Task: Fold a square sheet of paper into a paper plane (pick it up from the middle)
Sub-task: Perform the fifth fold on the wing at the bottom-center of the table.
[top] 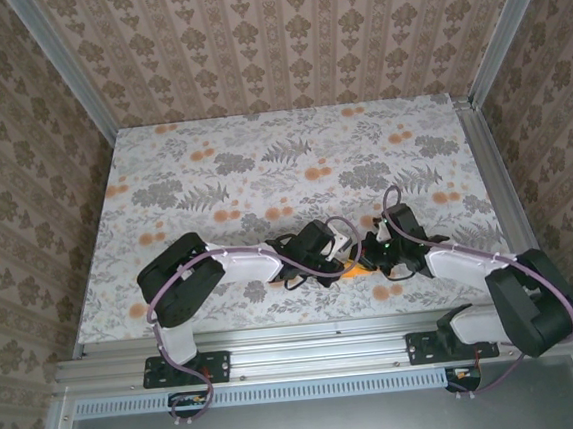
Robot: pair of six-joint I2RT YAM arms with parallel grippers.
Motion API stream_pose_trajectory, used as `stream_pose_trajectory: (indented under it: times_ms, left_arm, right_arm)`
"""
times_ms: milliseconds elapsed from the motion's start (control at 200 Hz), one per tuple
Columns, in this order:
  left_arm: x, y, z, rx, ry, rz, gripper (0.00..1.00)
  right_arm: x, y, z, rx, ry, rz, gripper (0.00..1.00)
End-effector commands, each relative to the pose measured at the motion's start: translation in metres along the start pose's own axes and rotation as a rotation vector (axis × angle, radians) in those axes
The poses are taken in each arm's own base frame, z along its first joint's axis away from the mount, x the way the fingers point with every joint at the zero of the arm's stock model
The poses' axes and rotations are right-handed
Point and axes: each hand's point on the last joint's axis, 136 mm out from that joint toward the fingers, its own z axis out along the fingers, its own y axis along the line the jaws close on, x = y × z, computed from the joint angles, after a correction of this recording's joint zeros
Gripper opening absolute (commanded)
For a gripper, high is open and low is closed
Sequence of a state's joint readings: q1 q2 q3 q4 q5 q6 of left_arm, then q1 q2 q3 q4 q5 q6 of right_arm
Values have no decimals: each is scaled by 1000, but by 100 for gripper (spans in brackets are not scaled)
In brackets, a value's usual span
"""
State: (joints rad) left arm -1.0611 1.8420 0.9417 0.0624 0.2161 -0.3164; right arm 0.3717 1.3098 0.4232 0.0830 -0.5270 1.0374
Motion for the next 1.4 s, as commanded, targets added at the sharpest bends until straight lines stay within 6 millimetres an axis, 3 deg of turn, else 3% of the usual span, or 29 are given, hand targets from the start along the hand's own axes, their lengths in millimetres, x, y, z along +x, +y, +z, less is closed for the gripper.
stream_pose_trajectory:
  times_ms: [0, 65, 385, 645, 1395]
  left_arm:
    - [61, 26, 9, -99, 178, -8, 6]
    - [62, 26, 8, -97, 179, -7, 6]
    - [61, 24, 1, -97, 170, 0, 6]
    - [59, 22, -14, -114, 166, 10, 7]
    - [94, 32, -33, -151, 245, -10, 6]
  right_arm:
    - [-7, -11, 9, 33, -36, 16, 5]
    - [-8, -15, 12, 50, -39, 11, 4]
    - [1, -73, 16, 280, -8, 5, 4]
    - [5, -96, 6, 398, -1, -43, 2]
    - [8, -109, 8, 431, 22, -64, 1]
